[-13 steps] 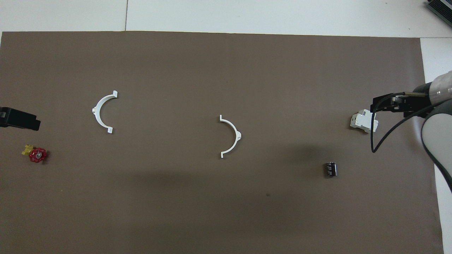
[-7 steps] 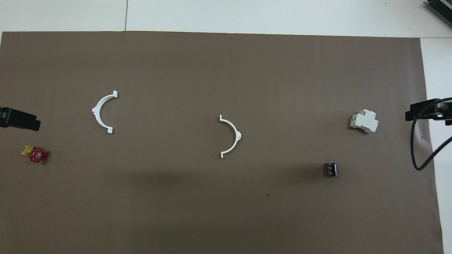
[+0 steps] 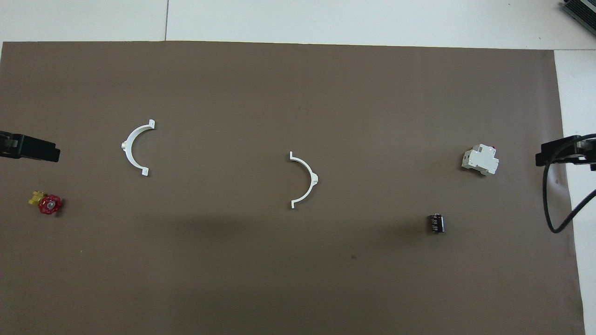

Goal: Assemble drain pipe with both arms
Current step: 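Reach and grasp the other white clamp half with the left gripper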

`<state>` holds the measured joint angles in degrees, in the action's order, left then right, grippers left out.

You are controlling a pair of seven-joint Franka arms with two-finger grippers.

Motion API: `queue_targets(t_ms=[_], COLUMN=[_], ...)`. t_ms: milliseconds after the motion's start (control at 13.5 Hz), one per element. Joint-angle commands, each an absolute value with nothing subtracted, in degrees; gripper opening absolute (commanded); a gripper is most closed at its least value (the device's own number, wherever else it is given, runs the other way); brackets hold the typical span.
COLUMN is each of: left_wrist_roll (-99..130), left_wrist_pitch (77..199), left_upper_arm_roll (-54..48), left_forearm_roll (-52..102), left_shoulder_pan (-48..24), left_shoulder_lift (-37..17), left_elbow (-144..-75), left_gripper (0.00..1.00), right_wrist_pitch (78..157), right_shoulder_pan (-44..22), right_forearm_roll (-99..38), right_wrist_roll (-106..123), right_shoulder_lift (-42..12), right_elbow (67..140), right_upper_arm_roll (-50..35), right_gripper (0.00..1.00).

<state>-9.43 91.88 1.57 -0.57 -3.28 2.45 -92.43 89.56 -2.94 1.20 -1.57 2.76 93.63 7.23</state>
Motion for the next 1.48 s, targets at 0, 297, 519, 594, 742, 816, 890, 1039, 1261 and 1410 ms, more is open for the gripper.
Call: queue_targets(t_ms=[0, 297, 519, 594, 742, 816, 890, 1039, 1261, 1410], left_wrist_roll=[-9.58, -9.76, -9.76, -9.84, -9.84, -9.93, -10.02, -10.19, -10.28, -10.28], left_wrist_pitch=[99.46, 107.65, 115.89, 120.45, 126.54, 127.78, 129.10, 131.73, 136.30, 139.47], left_upper_arm_roll=[1.41, 1.41, 1.41, 1.41, 1.41, 1.41, 1.41, 1.41, 1.32, 1.32], left_forearm_roll=[0.09, 0.44, 2.54, 3.07, 4.04, 4.13, 4.13, 4.13, 4.13, 4.31], left_shoulder_pan=[-2.81, -2.81, -2.72, -2.38, -1.67, -1.67, -1.67, -1.58, -1.58, -1.67], left_shoulder_lift=[3.34, -0.86, -5.96, -6.32, -7.99, -9.48, -10.97, -13.26, -17.39, -19.33], left_elbow=[-98.77, -102.48, -105.01, -107.73, -110.91, -110.83, -110.83, -111.70, -112.06, -112.24], left_gripper=[1.00, 1.00, 1.00, 1.00, 1.00, 1.00, 1.00, 1.00, 1.00, 1.00], right_wrist_pitch=[87.98, 86.75, 87.19, 87.19, 87.28, 87.19, 87.19, 87.19, 87.19, 87.19], right_shoulder_pan=[-4.30, -4.22, -4.04, -3.96, -4.22, -4.22, -4.22, -4.13, -4.22, -4.13], right_forearm_roll=[2.72, 1.76, 1.67, 1.67, 1.58, 1.58, 1.58, 1.58, 1.58, 1.58], right_wrist_roll=[-1.40, -1.84, -1.67, -1.58, -1.67, -1.41, -1.41, -1.41, -1.41, -1.41], right_shoulder_lift=[2.46, 2.55, 2.81, 2.90, 3.16, 3.34, 3.43, 3.43, 3.43, 3.43], right_elbow=[92.20, 91.41, 91.84, 91.85, 91.84, 92.02, 92.02, 92.02, 92.02, 92.02], right_upper_arm_roll=[6.86, 7.03, 7.12, 7.12, 7.03, 7.03, 7.03, 7.03, 7.03, 7.03], right_gripper=[1.00, 1.00, 1.00, 1.00, 1.00, 1.00, 1.00, 1.00, 1.00, 1.00])
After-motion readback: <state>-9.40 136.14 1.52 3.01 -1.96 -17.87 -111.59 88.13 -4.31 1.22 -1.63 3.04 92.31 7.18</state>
